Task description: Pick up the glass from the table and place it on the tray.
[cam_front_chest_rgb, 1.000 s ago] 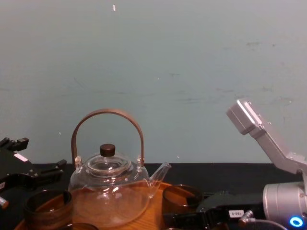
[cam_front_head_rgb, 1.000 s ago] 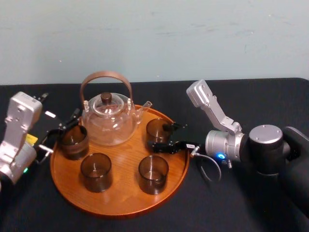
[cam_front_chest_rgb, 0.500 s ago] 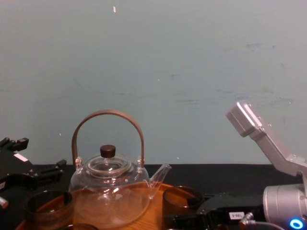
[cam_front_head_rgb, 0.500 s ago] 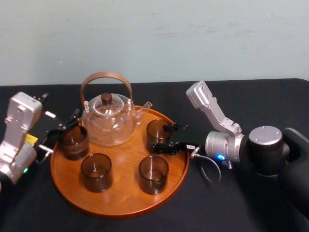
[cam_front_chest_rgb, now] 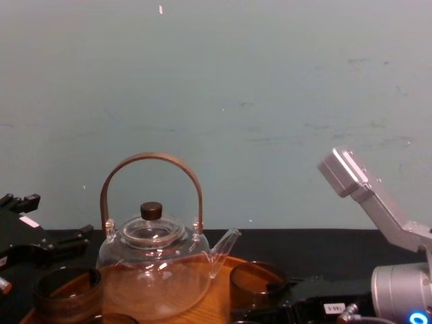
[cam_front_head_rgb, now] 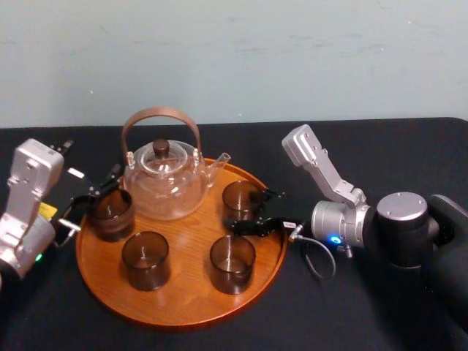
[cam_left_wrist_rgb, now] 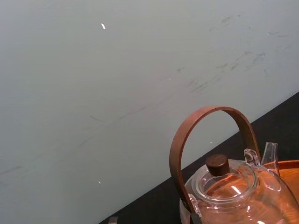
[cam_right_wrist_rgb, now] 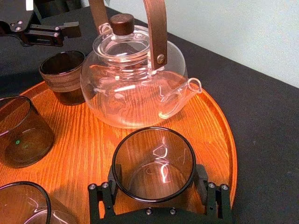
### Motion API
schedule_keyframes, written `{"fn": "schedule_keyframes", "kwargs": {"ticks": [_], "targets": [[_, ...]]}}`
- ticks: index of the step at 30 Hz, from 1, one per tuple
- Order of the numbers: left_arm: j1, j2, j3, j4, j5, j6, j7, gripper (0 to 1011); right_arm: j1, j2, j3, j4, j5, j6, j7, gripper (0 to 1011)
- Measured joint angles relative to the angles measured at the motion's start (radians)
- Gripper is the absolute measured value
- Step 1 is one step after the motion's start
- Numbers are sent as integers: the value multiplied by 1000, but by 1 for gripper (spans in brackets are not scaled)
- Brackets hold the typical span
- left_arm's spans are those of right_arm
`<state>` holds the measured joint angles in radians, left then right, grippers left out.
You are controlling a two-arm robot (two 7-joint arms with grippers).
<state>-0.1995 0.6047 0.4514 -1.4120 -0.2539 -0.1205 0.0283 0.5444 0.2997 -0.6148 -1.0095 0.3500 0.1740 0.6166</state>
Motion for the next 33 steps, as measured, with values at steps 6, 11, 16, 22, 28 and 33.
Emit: {"fn": "schedule_keyframes", "kwargs": {"ticks": [6,11,16,22,28,33], "targets": [[0,0,0,0,0,0,0,1001,0,0,0,0,0,0,0,1002],[0,0,0,0,0,0,0,1001,1,0,1,0,1,0,0,1002],[0,0,0,0,0,0,0,1001,0,3,2,-6,3,0,4,1002],[0,0,0,0,0,0,0,1001,-18,33,9,-47,12,6,25,1002],[0,0,0,0,0,0,0,1001,-49,79,20,-105,27,18,35,1002],[0,0,0,0,0,0,0,1001,-76,118,37,-153,41,25,32,1002]]}}
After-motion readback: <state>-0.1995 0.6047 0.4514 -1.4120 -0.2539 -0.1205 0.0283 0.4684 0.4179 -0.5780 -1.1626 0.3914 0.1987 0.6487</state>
